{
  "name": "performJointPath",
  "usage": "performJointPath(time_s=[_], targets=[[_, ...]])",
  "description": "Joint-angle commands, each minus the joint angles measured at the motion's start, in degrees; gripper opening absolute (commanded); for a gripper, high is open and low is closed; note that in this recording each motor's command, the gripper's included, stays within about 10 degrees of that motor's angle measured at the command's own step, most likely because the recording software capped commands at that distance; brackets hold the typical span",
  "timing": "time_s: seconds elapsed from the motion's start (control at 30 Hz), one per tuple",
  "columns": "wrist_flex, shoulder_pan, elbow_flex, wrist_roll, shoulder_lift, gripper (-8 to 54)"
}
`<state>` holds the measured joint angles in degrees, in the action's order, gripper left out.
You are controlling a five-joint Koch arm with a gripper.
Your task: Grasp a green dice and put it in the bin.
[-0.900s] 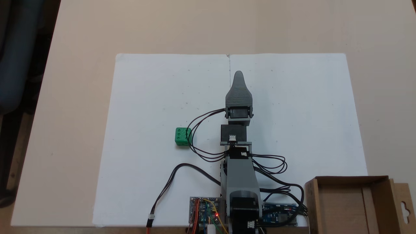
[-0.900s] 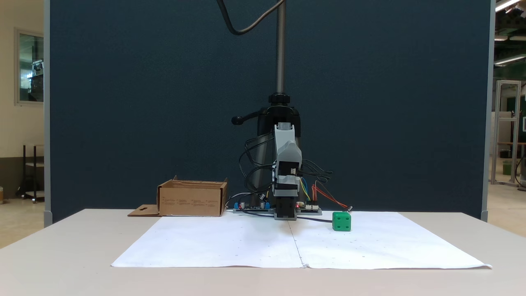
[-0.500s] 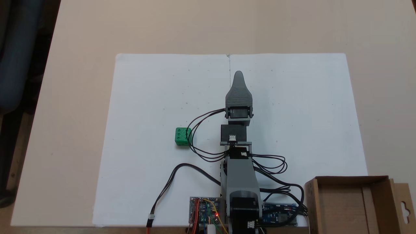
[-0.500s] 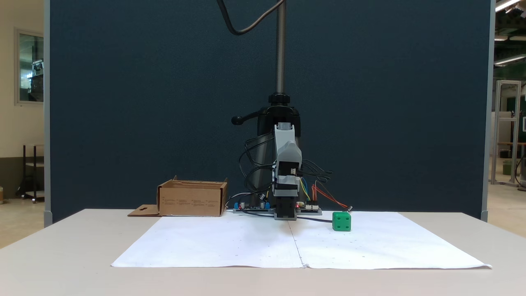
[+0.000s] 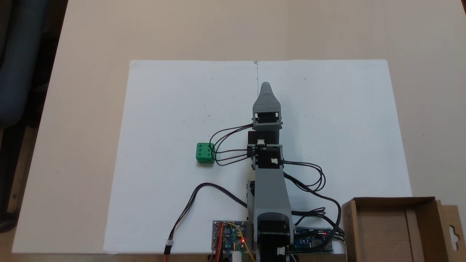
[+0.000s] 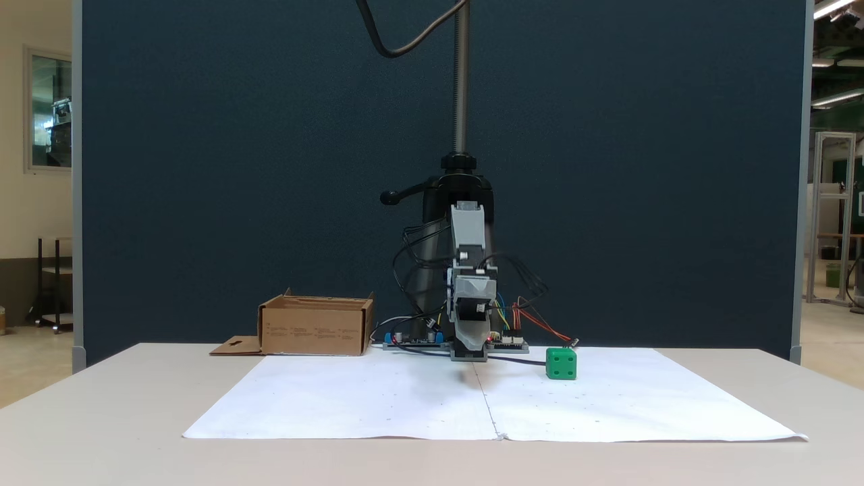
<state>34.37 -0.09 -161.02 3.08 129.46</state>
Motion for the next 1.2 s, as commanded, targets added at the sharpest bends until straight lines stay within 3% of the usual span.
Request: performJointPath(time_s=[0.0,0.37,0.63,0.83,1.17], targets=[[-8.86,-0.62,5.19,-2.55,6.15,43.8],[-48.76,-0.88,28.21,-6.24,6.33,45.1],[-73.37,-6.33,30.94,-8.09,6.42,44.5],[-81.21,-9.32,33.31,-8.35,6.50,44.1],[-89.12,-18.19,38.94,-31.27,6.42,43.2]])
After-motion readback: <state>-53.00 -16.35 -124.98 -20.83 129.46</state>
